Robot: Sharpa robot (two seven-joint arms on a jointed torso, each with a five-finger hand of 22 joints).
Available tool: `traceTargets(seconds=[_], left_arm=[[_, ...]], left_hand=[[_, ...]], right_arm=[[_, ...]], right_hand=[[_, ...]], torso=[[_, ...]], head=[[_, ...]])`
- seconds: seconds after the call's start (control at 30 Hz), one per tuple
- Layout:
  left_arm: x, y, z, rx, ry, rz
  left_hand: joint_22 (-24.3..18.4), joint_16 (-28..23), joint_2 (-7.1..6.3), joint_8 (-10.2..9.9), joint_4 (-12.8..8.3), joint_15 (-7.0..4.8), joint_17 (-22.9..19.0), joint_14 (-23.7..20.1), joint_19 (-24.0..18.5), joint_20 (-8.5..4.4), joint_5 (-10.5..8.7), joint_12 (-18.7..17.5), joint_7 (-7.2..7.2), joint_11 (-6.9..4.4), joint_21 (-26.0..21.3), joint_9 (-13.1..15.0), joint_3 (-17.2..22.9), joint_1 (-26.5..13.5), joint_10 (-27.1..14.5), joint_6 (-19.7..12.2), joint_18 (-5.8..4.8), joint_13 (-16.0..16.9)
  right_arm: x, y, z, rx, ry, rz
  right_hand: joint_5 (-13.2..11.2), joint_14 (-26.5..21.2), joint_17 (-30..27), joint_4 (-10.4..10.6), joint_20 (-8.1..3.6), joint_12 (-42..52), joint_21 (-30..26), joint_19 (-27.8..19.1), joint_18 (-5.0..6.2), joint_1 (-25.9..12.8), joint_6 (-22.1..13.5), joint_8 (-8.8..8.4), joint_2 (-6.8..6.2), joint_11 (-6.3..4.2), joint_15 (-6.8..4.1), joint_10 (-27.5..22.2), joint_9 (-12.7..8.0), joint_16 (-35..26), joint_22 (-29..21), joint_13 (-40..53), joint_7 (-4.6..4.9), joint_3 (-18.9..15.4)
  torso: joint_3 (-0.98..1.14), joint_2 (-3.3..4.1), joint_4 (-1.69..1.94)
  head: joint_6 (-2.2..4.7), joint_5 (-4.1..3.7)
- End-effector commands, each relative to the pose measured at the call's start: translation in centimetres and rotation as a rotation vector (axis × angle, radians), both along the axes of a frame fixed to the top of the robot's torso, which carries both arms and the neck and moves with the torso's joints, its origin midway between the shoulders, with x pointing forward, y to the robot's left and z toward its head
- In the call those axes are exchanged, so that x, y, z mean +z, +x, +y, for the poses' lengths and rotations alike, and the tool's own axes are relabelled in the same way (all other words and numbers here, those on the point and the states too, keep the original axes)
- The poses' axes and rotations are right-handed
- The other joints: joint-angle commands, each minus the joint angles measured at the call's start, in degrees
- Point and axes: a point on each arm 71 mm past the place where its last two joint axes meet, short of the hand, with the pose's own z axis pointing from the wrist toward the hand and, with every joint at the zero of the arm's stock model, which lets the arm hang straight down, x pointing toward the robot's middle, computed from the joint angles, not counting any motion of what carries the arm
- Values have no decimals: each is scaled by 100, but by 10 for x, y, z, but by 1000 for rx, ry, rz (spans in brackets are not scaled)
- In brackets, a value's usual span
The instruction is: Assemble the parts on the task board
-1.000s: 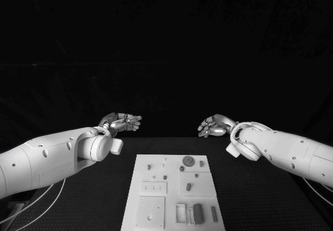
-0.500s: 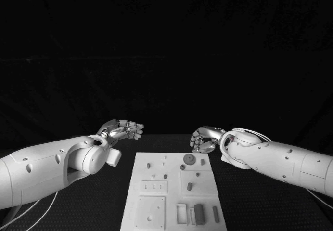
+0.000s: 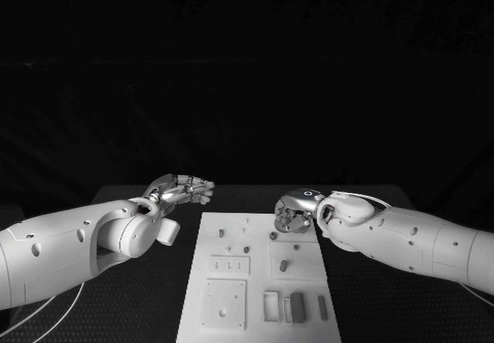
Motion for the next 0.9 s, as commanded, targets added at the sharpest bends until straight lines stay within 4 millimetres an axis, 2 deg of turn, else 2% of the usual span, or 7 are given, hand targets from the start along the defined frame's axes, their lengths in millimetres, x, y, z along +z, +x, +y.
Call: traceTargets(seconds=[0.03,0.17,0.33,0.7,0.83,0.9], left_arm=[[2,-1,-5,-26,-13,-10],[2,-2,-5,-26,-15,-7],[2,-3,-4,-26,-16,-6],[2,-4,-7,-39,-20,0],[2,-4,-9,-42,-21,0],[2,-4,-8,-40,-20,0]], left_hand=[[89,-21,10,-25,-15,13,-9,40,41,7,33,-43,42,32,21,-10,-5,-66,-11,8,-55,-9],[89,-24,8,-35,-17,15,-13,38,40,8,33,-56,46,36,20,-15,-5,-80,-14,7,-53,-12],[89,-25,8,-39,-17,15,-14,38,40,9,33,-61,48,37,19,-16,-4,-85,-15,7,-52,-14],[89,-31,10,-66,-20,18,-21,34,38,12,33,-91,39,48,17,-27,1,-115,-26,-4,-48,-22],[89,-32,12,-70,-20,19,-23,34,38,12,33,-96,38,51,17,-28,3,-120,-25,-4,-48,-23],[89,-33,14,-72,-20,19,-23,33,38,13,33,-98,37,52,17,-29,5,-124,-24,-4,-47,-24]], right_arm=[[-3,-1,3,23,-68,-40],[-5,-1,5,26,-74,-42],[-7,-2,9,33,-66,-55],[-7,-2,14,31,-87,-70],[-9,-2,15,32,-106,-71],[-11,-2,15,33,-113,-65]], right_hand=[[-6,44,19,4,-14,-32,28,33,76,5,21,-26,-48,14,-4,24,-12,23,135,-2,12,-21],[-37,41,45,7,-21,-62,56,47,76,-9,10,-47,-61,20,-1,13,-19,14,136,-8,20,-11],[-45,44,58,7,-24,-77,68,50,76,-17,5,-57,-67,24,1,5,-22,12,136,-11,24,-8],[11,48,126,14,-42,-163,158,76,76,-134,-38,-117,-198,46,14,-33,-44,-19,142,-32,49,-19],[-12,54,145,16,-48,-179,184,82,76,-160,-40,-126,-222,47,14,-33,-46,-23,141,-35,52,-21],[-21,57,153,17,-50,-185,193,82,76,-171,-40,-130,-228,48,14,-32,-47,-26,140,-36,53,-20]], torso=[[-17,99,31],[-28,143,48],[-36,210,56],[-49,280,63],[-72,298,70],[-76,309,78]], head=[[-26,-13],[-42,-20],[-30,-22],[-38,-36],[-20,-36],[-23,-42]])
